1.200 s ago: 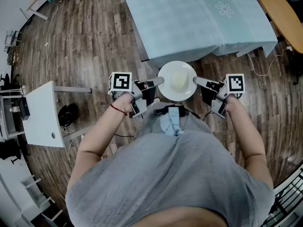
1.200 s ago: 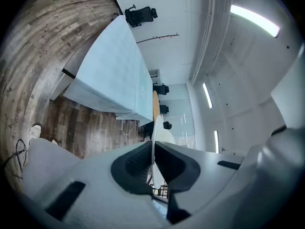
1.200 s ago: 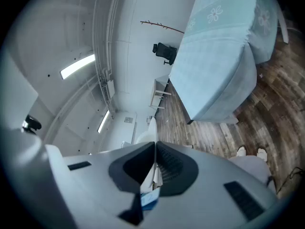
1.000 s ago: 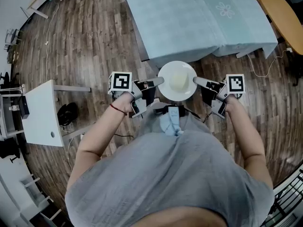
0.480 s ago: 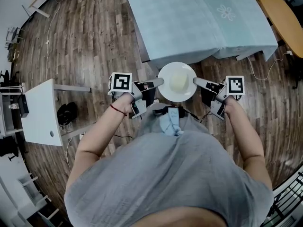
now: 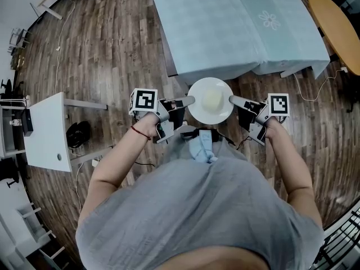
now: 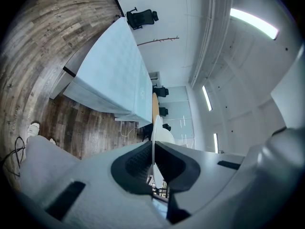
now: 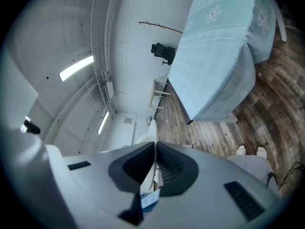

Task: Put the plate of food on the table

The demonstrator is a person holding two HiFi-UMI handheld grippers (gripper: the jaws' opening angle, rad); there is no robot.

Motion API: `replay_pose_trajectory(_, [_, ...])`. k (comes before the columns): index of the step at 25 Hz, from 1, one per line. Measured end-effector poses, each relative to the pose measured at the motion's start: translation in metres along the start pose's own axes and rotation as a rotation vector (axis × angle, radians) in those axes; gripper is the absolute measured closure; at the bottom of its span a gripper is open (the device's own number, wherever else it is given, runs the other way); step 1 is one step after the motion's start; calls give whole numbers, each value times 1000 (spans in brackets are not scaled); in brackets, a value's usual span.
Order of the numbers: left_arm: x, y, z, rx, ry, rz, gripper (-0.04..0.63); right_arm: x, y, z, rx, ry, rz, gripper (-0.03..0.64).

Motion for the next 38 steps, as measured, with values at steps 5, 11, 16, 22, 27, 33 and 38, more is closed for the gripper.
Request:
replay_pose_trajectory(5, [-1,2,-2,9,-4,-7,566,0,0,-1,-2,6,-5,580])
replay_pose_trajectory(11, [0,5,6,7,-5,-18,566,0,-4,-8,-3,4,0,580])
replay_pose_trajectory(16, [0,4,7,8,4,-15,565,0,-3,-9,4,17,4,581])
replay_pose_trajectory(22, [-3,3,9,1,6,-21,566,1,-5,-9,12,18,1,581])
replay_pose_trajectory(27, [-7,-5,13,-8,10,-13,566,4,-13,-7,21,24,-13,580])
replay_pose_trajectory(33, [-9,-18,17,-13,34,-1,566,5,-22,-1,36,28,-11,581])
replay_pose_trajectory(38, [-15,-67,26,-8,29,-21,566,1,-69,21,33,41,-1,581])
Point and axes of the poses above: the fingertips, and each gripper's own axes: z forward along the fingers, x to its right, y out of its underside, the point moved 8 cm from there along -z, backward along the fingers, and after that the axes turned 7 degrees about z, right-handed, at the moved point
